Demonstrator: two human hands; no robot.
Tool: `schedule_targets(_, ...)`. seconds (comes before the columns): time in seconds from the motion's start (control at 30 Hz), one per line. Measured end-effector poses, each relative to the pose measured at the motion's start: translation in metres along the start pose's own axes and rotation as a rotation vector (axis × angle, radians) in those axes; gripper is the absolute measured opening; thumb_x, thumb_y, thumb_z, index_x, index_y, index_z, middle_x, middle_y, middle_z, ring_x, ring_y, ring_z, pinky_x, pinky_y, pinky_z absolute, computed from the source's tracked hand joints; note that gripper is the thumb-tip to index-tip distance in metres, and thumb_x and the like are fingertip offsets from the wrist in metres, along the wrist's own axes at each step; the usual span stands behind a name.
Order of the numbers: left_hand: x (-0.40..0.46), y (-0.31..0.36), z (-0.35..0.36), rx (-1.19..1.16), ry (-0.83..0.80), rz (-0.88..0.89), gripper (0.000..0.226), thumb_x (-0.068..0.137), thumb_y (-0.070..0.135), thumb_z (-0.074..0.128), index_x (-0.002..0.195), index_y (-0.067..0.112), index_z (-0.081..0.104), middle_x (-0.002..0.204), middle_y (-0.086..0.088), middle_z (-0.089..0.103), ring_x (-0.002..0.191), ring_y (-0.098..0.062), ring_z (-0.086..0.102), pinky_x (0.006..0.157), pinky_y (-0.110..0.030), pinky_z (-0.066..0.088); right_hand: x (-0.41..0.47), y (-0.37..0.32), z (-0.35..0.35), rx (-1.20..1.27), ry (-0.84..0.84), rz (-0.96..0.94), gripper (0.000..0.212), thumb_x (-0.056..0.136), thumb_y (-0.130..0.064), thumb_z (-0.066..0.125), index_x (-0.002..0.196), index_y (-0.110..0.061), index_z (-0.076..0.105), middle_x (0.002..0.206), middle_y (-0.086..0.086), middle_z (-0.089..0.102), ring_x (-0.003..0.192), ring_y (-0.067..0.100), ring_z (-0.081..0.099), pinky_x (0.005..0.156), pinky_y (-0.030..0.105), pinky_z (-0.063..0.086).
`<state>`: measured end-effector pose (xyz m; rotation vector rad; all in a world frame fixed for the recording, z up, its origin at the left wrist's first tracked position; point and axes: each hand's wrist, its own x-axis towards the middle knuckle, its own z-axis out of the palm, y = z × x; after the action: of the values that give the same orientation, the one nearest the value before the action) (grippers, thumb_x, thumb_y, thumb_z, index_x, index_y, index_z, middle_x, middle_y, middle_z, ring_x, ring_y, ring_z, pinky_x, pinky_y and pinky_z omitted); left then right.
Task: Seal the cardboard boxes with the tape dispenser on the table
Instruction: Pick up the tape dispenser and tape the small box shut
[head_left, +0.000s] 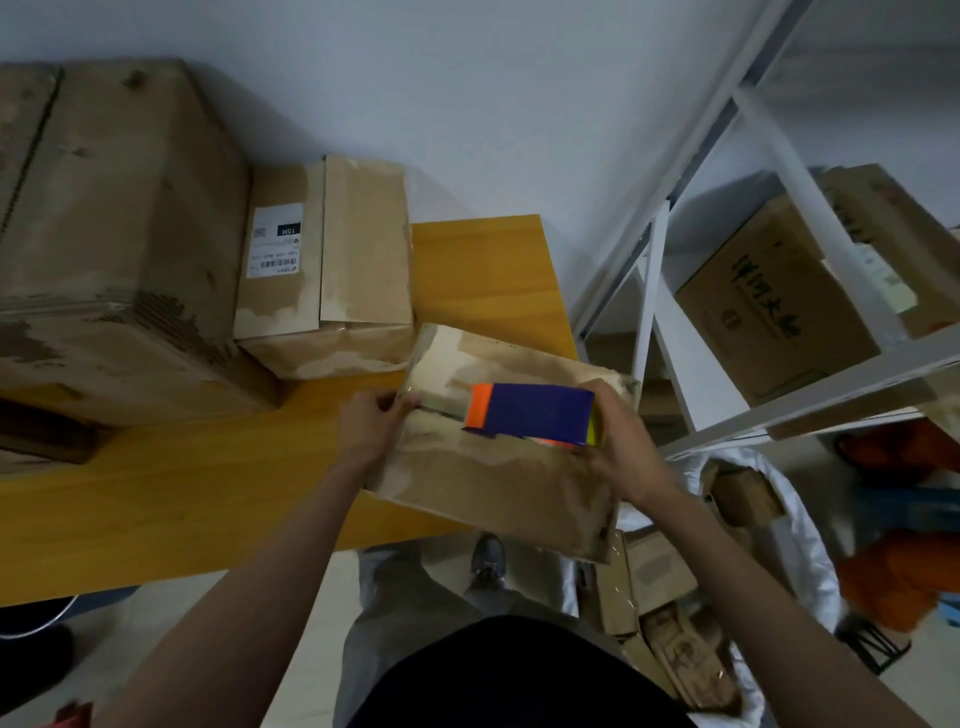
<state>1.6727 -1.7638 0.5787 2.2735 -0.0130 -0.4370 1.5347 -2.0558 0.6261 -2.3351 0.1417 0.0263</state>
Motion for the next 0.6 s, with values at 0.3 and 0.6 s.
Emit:
schedule_targets(0.3, -0.011, -0.003, 0.005, 0.165, 0.187, 0.139, 0.045, 0.095, 0.047, 0.062, 0.119, 0.01, 0.055, 0.114, -0.006, 0.054, 0.097, -0.023, 0.052, 0.079, -0.037, 0.047, -0.019, 0.008, 0.007, 0.01, -0.003, 0.009, 0.065, 0.083, -0.016, 0.08, 0.126, -0.041, 0.038, 0.13, -0.008, 0.055, 0.12, 0.009, 0.055, 0.094, 0.046, 0.054)
schedule_targets(0.6, -0.04, -0.021, 0.015, 0.701, -0.069, 0.536, 0.068, 0.105, 0.054, 0.02, 0.161, 0.02, 0.002, 0.169, 0.0, -0.005, 0.155, -0.016, -0.007, 0.125, -0.037, 0.003, -0.018, 0.013, 0.008, 0.011, -0.025, 0.015, 0.073, 0.084, -0.016, 0.079, 0.13, -0.05, 0.033, 0.135, -0.01, 0.052, 0.127, 0.009, 0.051, 0.099, 0.05, 0.051)
